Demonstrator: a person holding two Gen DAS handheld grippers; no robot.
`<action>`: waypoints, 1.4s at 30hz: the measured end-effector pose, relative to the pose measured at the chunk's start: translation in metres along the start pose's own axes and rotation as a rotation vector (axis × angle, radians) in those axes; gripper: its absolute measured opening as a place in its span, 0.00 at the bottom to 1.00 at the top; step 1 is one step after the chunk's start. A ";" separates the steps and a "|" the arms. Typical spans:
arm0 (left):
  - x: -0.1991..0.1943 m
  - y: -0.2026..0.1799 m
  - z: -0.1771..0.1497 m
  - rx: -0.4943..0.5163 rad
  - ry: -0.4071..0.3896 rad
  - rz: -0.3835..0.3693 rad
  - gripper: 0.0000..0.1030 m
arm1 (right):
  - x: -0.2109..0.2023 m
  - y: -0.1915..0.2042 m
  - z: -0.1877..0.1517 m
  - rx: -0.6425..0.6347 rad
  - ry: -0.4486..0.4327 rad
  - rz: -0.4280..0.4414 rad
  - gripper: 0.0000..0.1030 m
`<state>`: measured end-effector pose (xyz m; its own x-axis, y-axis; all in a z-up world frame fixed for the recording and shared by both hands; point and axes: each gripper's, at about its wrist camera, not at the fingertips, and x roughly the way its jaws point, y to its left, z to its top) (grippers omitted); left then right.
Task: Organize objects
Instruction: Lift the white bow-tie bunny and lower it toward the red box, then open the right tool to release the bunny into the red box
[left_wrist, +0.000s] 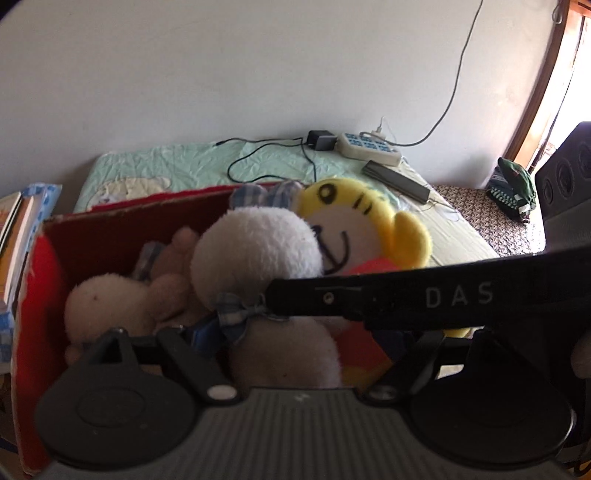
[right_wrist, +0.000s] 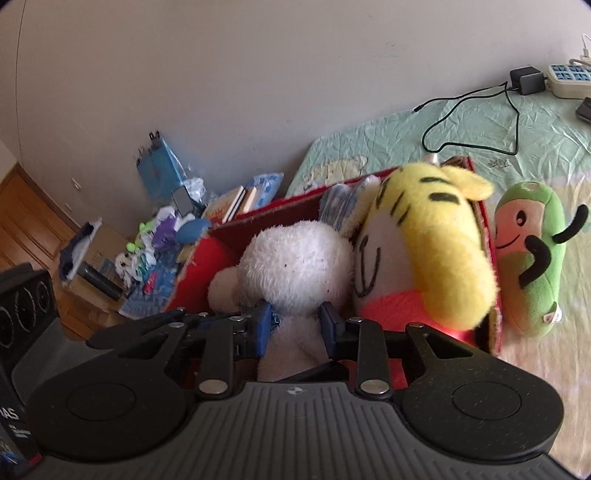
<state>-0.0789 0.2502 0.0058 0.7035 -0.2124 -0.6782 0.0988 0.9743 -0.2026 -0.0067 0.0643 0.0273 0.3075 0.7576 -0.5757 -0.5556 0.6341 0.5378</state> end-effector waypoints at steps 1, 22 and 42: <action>0.003 0.003 -0.001 -0.008 0.011 0.001 0.82 | 0.004 0.003 -0.001 -0.015 0.006 -0.016 0.30; -0.002 -0.016 0.001 0.032 0.082 0.162 0.91 | -0.039 -0.002 -0.017 0.072 -0.130 -0.108 0.37; -0.023 -0.067 0.009 -0.051 0.104 0.452 0.92 | -0.093 -0.013 -0.021 0.013 -0.185 -0.119 0.43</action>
<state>-0.0954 0.1903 0.0408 0.5939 0.2236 -0.7728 -0.2377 0.9665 0.0969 -0.0444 -0.0174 0.0607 0.5072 0.6922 -0.5134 -0.4977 0.7216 0.4812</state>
